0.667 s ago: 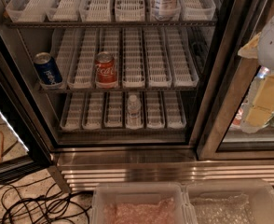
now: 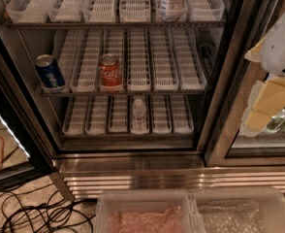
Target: Pick pepsi can from middle shelf of fridge
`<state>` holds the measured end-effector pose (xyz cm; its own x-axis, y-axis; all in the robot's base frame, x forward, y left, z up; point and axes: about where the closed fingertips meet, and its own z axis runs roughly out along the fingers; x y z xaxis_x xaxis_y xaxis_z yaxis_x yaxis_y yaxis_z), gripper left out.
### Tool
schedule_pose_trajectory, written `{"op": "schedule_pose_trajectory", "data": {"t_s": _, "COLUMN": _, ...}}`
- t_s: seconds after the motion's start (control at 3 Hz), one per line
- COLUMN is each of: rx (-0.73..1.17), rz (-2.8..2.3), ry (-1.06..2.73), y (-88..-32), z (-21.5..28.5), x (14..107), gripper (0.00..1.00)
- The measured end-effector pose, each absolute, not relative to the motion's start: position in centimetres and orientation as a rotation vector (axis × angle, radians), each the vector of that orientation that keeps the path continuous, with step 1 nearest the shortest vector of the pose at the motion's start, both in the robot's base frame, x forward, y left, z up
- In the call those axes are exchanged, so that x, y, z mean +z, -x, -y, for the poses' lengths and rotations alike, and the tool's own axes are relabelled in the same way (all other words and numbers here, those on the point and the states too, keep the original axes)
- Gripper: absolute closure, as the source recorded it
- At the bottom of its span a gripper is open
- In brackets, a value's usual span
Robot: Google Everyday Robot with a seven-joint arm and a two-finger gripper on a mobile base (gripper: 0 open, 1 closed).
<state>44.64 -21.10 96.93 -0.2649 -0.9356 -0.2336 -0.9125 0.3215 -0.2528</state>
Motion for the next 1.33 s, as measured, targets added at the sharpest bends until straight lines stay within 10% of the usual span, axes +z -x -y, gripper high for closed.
{"op": "schedule_pose_trajectory", "data": {"t_s": 1.33, "rx": 0.182, "rz": -2.356, "ry": 1.483, "y": -44.2, "z": 10.0, "x": 87.5, "gripper": 0.00}}
